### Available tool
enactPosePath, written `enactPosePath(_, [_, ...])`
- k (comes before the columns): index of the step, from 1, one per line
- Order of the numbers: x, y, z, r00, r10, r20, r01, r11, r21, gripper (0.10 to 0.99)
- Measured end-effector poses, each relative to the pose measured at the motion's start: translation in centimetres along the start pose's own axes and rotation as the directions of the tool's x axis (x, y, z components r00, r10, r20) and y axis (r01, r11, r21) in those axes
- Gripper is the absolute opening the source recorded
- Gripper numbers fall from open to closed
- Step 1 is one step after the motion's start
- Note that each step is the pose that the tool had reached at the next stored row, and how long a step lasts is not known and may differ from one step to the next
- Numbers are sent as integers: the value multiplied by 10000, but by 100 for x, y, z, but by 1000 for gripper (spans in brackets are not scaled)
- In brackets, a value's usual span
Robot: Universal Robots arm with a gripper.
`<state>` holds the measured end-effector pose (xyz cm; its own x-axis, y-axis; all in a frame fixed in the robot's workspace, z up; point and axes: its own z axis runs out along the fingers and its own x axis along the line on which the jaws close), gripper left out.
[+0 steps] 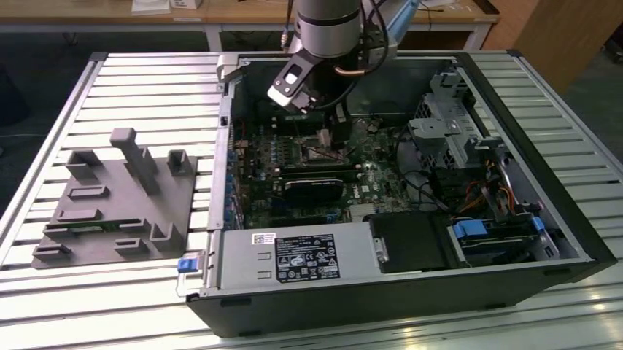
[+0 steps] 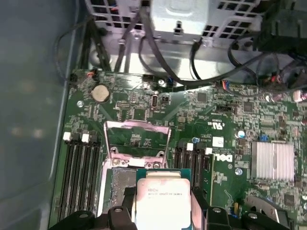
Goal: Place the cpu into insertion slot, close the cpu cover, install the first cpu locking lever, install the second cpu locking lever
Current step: 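Place the cpu into insertion slot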
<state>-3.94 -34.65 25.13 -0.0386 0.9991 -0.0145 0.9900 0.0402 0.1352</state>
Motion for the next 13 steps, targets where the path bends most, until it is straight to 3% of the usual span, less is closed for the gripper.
enactPosePath(5, [16, -18, 28, 9995, 309, 43, -309, 9995, 8, 537])
enactPosePath(13, [56, -28, 101, 9994, 341, 47, -341, 9993, 129, 537])
